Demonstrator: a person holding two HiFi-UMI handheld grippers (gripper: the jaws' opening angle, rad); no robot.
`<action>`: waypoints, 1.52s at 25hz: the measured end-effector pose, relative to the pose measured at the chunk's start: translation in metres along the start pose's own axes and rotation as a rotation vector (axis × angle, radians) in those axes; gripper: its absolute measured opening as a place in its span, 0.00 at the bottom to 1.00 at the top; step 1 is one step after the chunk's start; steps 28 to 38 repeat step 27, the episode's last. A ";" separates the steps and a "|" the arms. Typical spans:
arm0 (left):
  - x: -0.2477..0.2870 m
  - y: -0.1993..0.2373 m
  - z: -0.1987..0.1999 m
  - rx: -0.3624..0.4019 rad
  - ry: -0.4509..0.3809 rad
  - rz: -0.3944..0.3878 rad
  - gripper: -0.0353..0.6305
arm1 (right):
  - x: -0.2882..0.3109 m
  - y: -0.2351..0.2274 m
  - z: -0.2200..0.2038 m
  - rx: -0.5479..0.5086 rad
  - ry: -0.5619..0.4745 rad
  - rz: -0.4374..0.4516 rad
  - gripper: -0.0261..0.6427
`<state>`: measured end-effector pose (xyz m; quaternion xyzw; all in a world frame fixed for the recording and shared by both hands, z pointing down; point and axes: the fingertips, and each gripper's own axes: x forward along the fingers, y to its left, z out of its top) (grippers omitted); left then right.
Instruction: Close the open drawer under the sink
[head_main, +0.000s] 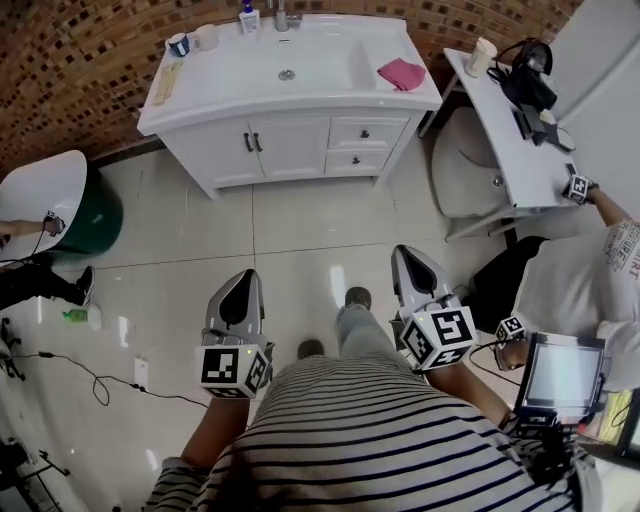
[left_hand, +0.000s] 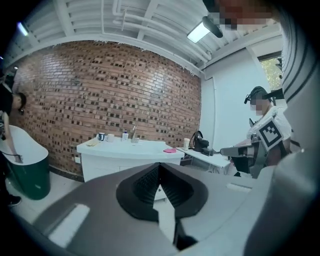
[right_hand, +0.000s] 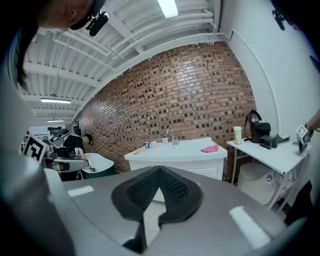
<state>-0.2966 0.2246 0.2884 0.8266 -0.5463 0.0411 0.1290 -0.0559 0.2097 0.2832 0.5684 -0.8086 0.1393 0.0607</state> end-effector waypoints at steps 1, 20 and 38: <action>-0.014 0.002 -0.004 -0.006 0.005 -0.003 0.07 | -0.011 0.013 -0.002 -0.006 0.001 0.004 0.04; -0.069 -0.063 0.000 0.004 -0.034 -0.025 0.07 | -0.084 0.025 0.011 -0.053 -0.053 0.045 0.04; -0.053 -0.085 0.014 0.038 -0.053 -0.040 0.07 | -0.083 0.006 0.017 -0.074 -0.053 0.053 0.04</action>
